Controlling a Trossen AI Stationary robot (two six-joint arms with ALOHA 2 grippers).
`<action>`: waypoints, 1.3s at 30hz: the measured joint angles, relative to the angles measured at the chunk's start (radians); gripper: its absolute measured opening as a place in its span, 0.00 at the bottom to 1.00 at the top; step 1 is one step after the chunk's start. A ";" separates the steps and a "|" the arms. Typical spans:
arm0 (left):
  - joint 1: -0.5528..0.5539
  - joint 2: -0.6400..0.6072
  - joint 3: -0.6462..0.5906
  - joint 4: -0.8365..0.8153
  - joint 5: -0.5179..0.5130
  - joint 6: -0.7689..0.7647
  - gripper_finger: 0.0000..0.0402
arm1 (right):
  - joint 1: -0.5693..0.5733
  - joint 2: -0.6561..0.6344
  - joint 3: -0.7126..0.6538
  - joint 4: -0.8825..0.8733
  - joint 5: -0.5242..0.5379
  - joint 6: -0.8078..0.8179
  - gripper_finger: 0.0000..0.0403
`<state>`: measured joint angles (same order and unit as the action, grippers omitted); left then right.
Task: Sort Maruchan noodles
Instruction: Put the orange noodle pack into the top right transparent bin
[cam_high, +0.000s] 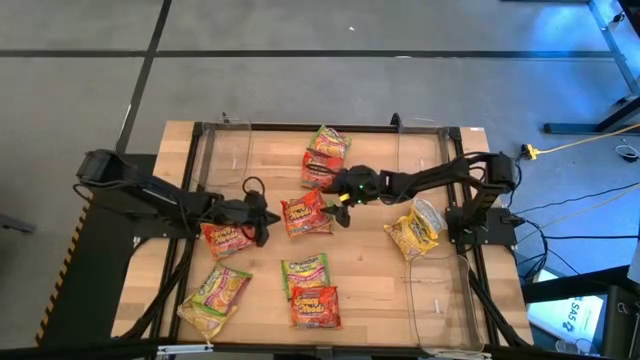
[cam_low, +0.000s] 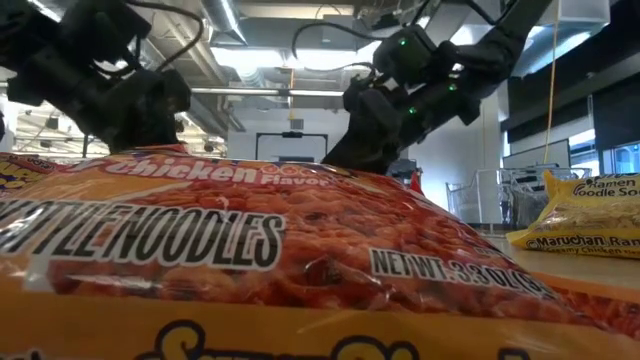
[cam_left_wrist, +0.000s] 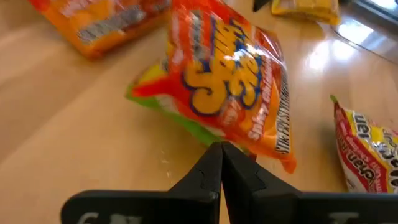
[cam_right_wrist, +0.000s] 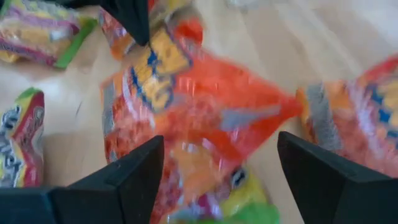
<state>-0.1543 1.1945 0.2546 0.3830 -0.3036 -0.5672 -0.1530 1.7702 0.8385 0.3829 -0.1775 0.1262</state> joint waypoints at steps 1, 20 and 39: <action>0.000 0.027 0.000 0.040 -0.001 0.006 0.00 | 0.001 0.006 0.000 0.012 -0.012 0.003 0.71; 0.011 0.326 0.022 0.431 0.007 0.108 0.00 | 0.008 0.114 -0.003 0.193 -0.236 0.056 0.71; 0.028 0.324 0.077 0.448 -0.117 0.297 0.00 | 0.015 0.114 -0.001 0.273 -0.400 0.092 0.69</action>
<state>-0.1263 1.5188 0.3321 0.8312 -0.4202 -0.2699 -0.1375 1.8839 0.8379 0.6554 -0.5772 0.2177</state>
